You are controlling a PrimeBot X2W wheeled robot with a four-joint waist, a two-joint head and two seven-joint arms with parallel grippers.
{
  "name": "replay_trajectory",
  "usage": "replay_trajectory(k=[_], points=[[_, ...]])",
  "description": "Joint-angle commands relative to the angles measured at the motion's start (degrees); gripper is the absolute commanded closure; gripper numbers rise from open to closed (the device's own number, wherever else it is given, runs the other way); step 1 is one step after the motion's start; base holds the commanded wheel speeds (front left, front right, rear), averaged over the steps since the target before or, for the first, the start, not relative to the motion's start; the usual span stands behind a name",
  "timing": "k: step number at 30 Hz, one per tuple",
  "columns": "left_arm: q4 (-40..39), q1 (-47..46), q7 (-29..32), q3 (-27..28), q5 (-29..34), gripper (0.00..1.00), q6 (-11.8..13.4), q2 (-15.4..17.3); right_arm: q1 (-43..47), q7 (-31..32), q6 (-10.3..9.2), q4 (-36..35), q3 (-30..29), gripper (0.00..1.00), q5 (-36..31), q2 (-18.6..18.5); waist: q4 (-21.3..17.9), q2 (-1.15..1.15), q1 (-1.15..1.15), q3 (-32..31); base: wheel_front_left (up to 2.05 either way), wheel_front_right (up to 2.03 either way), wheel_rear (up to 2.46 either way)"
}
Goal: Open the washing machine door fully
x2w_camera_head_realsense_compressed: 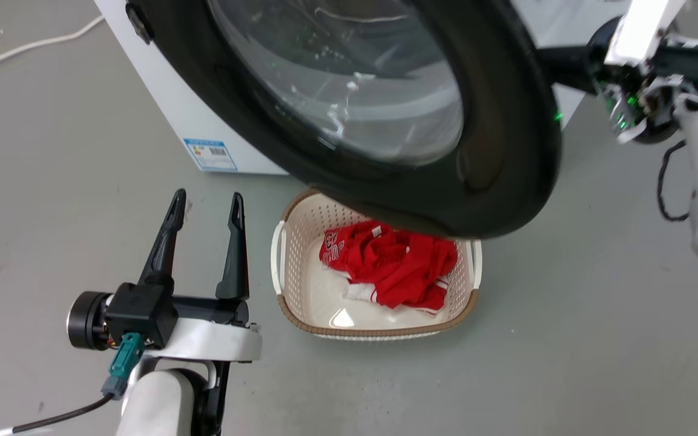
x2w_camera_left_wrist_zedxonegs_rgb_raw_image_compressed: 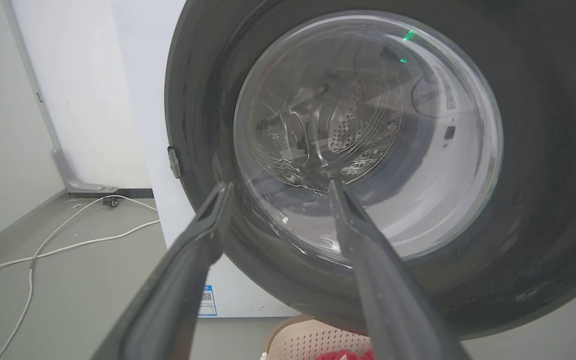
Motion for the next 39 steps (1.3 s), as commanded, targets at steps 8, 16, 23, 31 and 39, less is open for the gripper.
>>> replay_trajectory(k=[8,16,23,31,39], points=[[0.71,3.17,-0.14,-0.80,-0.63,0.00,-0.12,0.00,9.46,5.32,0.00,-7.18,2.27,1.00,2.39,4.19,-1.59,0.00,0.00,-5.50,0.00,0.00,0.00],[1.07,4.05,-0.14,-2.50,-1.23,0.00,0.41,-0.01,16.50,9.33,-0.01,-14.28,5.23,1.00,6.34,6.22,-1.98,0.00,0.00,-7.42,0.00,0.00,0.00],[1.51,4.92,-0.14,-2.95,-1.35,0.00,0.28,0.00,22.01,9.71,-0.01,-20.41,12.70,1.00,14.41,6.50,-1.80,0.00,0.00,-8.74,0.00,0.00,0.00],[1.51,5.38,-0.14,-2.71,-0.94,0.00,0.15,-0.01,24.81,5.94,-0.01,-23.44,20.18,1.00,20.39,6.38,-1.85,0.00,0.00,-9.10,0.00,0.00,0.00],[1.23,6.15,-0.14,-1.55,-1.09,0.00,0.59,-0.01,30.59,-15.01,-0.01,-29.22,15.15,1.00,20.30,5.74,-3.24,0.00,0.00,-9.93,0.00,0.00,0.00]])
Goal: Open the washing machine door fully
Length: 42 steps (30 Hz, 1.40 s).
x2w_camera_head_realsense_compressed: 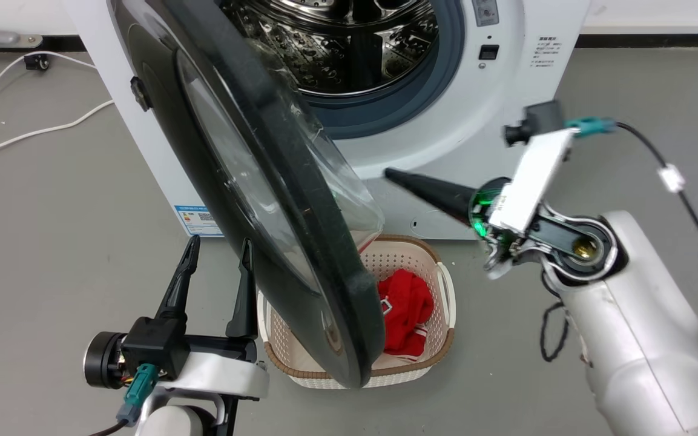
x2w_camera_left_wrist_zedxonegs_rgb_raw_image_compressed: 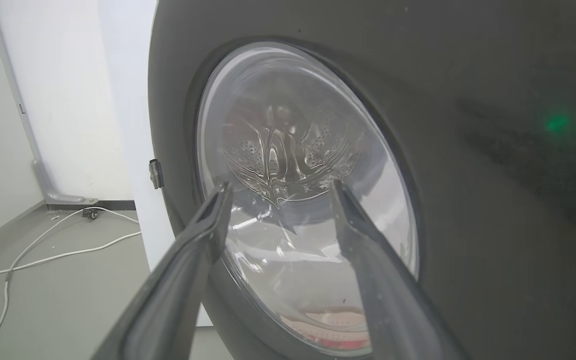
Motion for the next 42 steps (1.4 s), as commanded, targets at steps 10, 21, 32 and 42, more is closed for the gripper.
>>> replay_trajectory(k=[10,21,32,42], points=[[-0.13,1.97,-0.14,2.87,0.43,0.00,0.05,-0.03,15.57,-21.56,-0.01,-7.98,-10.94,1.00,-3.97,-2.85,-1.92,0.00,0.00,-1.30,0.00,0.00,0.00],[-0.12,4.06,-0.14,5.95,0.98,0.00,-0.07,-0.03,30.75,-42.25,-0.01,-17.61,-18.67,0.00,-17.10,-2.80,-3.36,0.00,0.00,-4.04,0.00,0.00,0.00],[-0.80,4.84,-0.14,6.55,1.19,0.00,0.33,-0.02,35.07,-55.88,-0.02,-28.14,-21.33,0.00,-64.08,-2.37,-3.99,0.00,0.00,-5.00,0.00,0.00,0.00],[-0.93,4.17,-0.14,7.91,1.86,0.00,-0.56,-0.03,41.25,-54.19,-0.03,-36.44,-17.66,0.00,-85.20,-0.12,-3.88,0.00,0.00,-4.71,0.00,0.00,0.00]])
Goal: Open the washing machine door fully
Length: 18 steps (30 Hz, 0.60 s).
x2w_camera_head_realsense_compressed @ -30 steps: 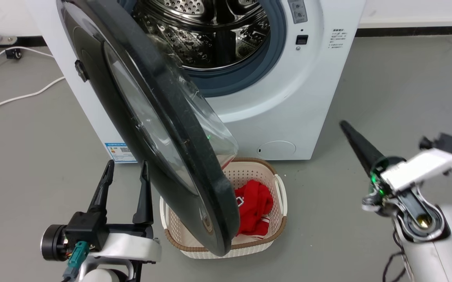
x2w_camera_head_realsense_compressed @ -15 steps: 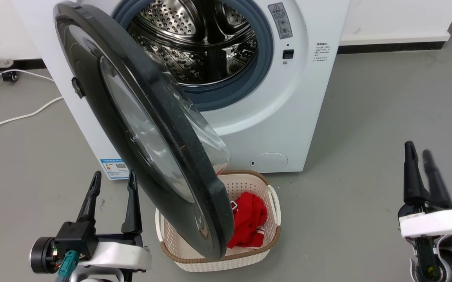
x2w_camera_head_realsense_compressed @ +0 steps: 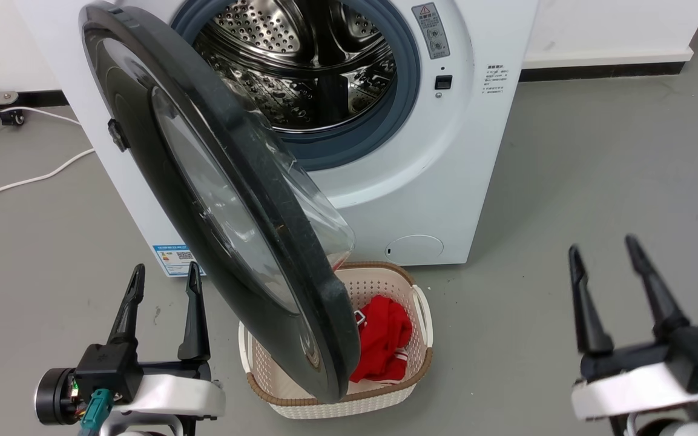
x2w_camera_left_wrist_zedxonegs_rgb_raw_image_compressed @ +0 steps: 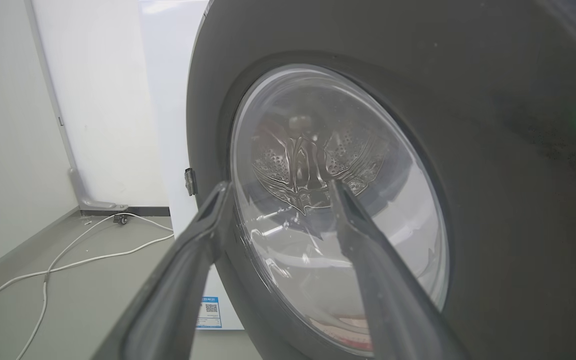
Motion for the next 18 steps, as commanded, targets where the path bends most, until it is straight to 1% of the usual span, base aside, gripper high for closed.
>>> replay_trajectory(k=[1,7,18], points=[[-0.10,-0.15,-0.14,0.00,0.07,0.00,-0.27,-0.01,1.08,0.11,-0.04,0.45,0.13,0.00,0.19,0.24,0.03,0.00,0.00,0.00,0.00,0.00,0.00],[-0.21,-0.05,-0.14,0.13,0.40,0.00,-0.25,-0.01,2.45,-1.19,-0.03,4.10,1.56,0.00,3.63,0.40,-0.11,0.00,0.00,0.38,0.00,0.00,0.00],[0.09,-0.29,-0.14,-0.18,0.52,0.00,-0.42,-0.01,0.49,-1.96,-0.04,5.64,1.72,0.00,4.17,0.41,-0.27,0.00,0.00,0.69,0.00,0.00,0.00]])
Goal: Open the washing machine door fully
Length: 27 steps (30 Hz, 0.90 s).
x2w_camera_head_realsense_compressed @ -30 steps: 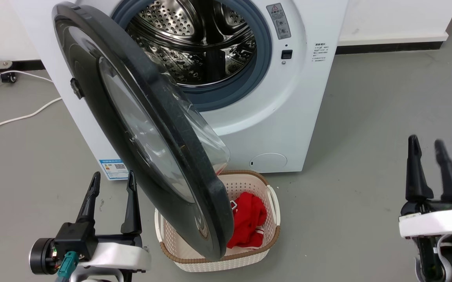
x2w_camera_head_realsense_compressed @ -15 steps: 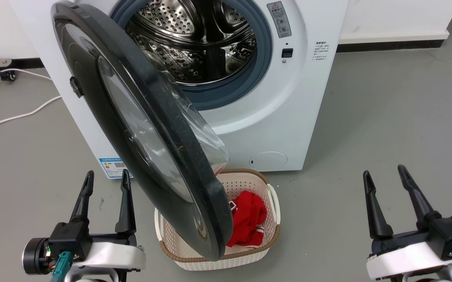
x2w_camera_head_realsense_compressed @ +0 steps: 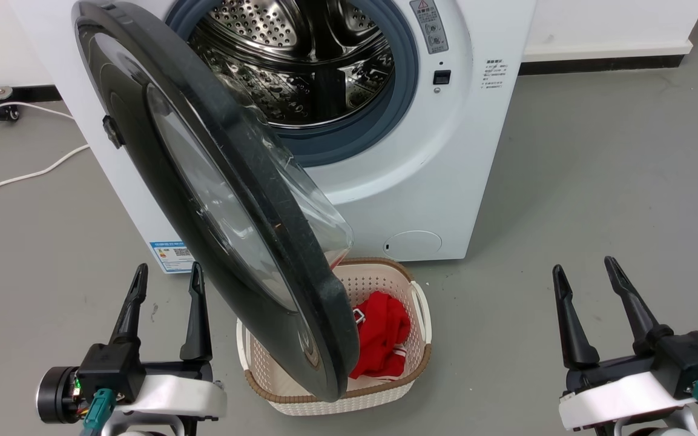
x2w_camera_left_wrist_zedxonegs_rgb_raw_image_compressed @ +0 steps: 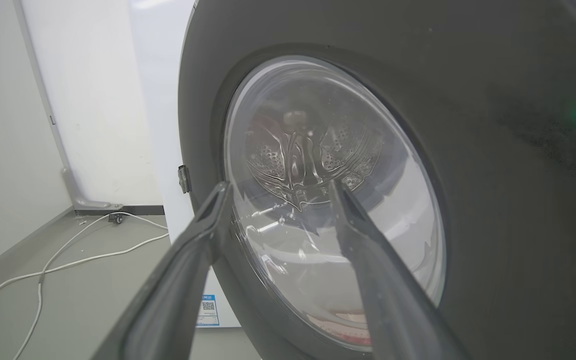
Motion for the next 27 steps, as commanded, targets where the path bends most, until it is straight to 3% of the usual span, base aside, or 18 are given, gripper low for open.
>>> replay_trajectory(k=[1,2,4,15,27], points=[[0.13,-0.33,-0.14,-0.14,0.02,0.00,0.00,-0.01,-0.93,-0.27,-0.04,0.11,-0.03,0.00,0.08,0.20,0.01,0.00,0.00,0.00,0.00,0.00,0.00],[0.13,-0.37,-0.14,-0.17,0.02,0.07,-0.01,-0.01,-0.98,-0.25,-0.04,0.24,-0.07,0.00,0.09,0.20,0.00,0.00,0.00,0.00,0.00,0.00,0.00],[0.02,-0.36,-0.14,-0.23,0.08,1.00,-0.07,-0.01,-1.09,-0.24,-0.04,0.38,-0.16,0.00,0.28,0.20,0.01,0.00,0.00,-0.02,0.00,0.00,0.00],[-3.52,-1.60,-0.14,0.12,1.18,1.00,-0.12,-0.01,-1.19,0.30,-0.04,0.84,-0.41,0.00,1.11,0.21,0.16,0.00,0.00,0.16,0.00,0.00,0.00],[-25.71,-8.38,-0.14,-0.72,5.40,1.00,0.27,1.65,-0.98,0.32,-0.04,0.74,-0.70,0.00,1.54,0.20,0.68,0.00,0.00,-0.03,0.00,0.00,0.00]])
